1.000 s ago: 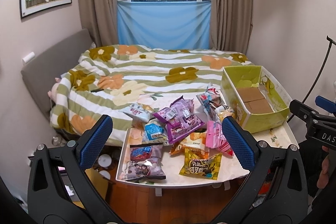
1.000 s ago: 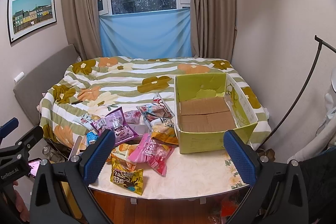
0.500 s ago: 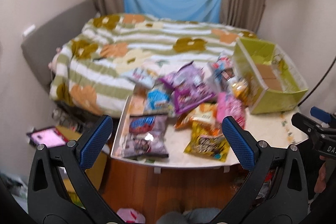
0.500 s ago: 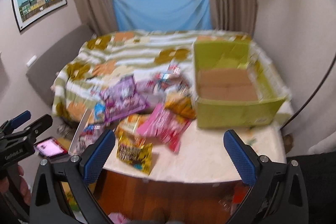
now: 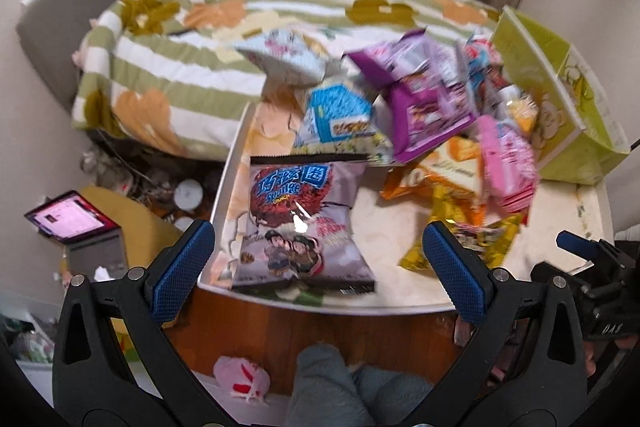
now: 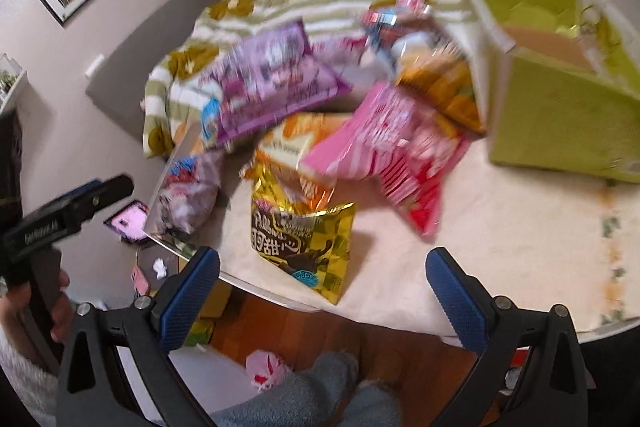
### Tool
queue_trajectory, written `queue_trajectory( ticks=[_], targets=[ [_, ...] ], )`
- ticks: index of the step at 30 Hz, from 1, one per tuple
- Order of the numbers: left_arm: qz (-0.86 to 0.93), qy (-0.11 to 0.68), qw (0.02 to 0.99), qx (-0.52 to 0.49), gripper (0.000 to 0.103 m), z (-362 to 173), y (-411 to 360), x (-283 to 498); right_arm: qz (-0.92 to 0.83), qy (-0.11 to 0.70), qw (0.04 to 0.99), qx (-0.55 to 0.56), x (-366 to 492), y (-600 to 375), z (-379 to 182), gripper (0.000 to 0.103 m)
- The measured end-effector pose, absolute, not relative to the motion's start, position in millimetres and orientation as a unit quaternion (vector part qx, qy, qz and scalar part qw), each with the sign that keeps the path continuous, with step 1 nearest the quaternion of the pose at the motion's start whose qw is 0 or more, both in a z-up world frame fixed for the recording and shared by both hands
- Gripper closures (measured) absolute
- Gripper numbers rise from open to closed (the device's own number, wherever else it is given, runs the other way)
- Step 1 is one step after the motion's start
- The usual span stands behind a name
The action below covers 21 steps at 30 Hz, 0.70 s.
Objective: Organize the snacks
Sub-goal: 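Grasp the purple Sponge Crunch bag with the left tool while the right tool grasps the gold Pillows bag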
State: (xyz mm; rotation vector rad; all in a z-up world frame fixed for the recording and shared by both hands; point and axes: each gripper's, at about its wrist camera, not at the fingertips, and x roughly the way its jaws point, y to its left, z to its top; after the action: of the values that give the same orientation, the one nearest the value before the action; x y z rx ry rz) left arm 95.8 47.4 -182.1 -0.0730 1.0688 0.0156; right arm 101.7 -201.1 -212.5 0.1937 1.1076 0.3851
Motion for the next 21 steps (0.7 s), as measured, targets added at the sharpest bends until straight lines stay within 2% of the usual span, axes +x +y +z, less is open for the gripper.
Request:
queue_trajectory(
  ticks=[8, 16, 21],
  targets=[
    [-0.017, 0.571, 0.821, -0.015, 0.000, -243.6, 52.9, 135.7, 0.203, 0.567, 0.795, 0.074, 128.7, -170.5, -260.8, 0.000],
    [-0.024, 0.595, 0.802, 0.044, 0.000, -274.1, 38.3, 151.3, 0.225, 0.578, 0.780, 0.080, 147.0, -158.9, -282.6, 0.000],
    [-0.027, 0.605, 0.794, 0.045, 0.006, -284.9, 39.4, 154.0, 0.230, 0.572, 0.782, 0.090, 153.4, -157.4, -286.5, 0.000]
  ],
)
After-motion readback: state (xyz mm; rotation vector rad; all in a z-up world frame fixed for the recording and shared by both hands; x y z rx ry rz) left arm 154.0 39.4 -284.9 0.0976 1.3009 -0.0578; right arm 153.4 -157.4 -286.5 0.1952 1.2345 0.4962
